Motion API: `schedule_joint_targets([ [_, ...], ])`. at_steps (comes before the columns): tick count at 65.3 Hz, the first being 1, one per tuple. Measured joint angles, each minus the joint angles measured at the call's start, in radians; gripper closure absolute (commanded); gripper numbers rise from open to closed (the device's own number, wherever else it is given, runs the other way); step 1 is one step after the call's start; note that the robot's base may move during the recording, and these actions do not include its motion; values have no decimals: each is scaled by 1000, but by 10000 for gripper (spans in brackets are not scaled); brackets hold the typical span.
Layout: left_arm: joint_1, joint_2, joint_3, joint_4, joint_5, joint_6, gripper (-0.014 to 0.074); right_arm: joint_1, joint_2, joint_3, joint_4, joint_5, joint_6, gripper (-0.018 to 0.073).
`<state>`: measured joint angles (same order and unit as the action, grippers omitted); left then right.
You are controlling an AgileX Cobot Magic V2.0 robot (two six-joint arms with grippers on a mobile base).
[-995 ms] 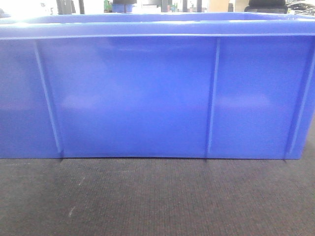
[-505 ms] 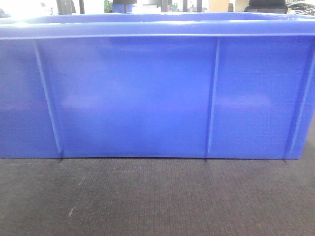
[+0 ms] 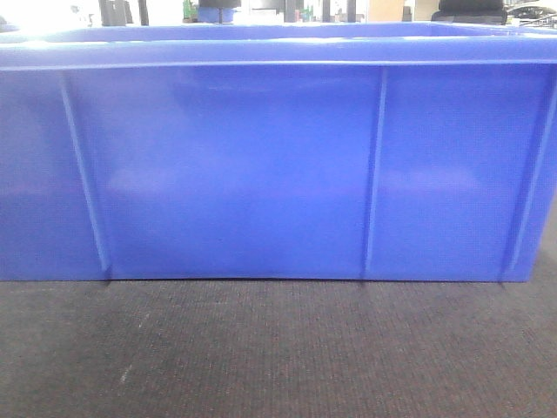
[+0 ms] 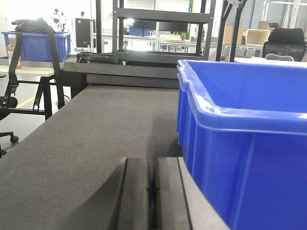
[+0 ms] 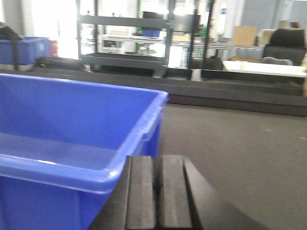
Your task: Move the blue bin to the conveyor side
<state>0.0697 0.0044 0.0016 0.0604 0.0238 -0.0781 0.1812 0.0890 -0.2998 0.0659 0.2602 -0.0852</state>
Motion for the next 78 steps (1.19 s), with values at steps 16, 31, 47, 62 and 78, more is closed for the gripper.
schedule_joint_targets([
  [16, 0, 0, 0, 0, 0, 0, 592, -121, -75, 210, 49, -144, -46, 636],
  [31, 0, 0, 0, 0, 0, 0, 592, -121, -82, 299, 49, -215, -48, 636],
  [47, 0, 0, 0, 0, 0, 0, 592, -122, -84, 299, 50, -230, -49, 636],
  [62, 0, 0, 0, 0, 0, 0, 592, -122, -84, 299, 51, -242, -51, 636],
  [78, 0, 0, 0, 0, 0, 0, 592, -122, -86, 299, 51, -244, -51, 636],
])
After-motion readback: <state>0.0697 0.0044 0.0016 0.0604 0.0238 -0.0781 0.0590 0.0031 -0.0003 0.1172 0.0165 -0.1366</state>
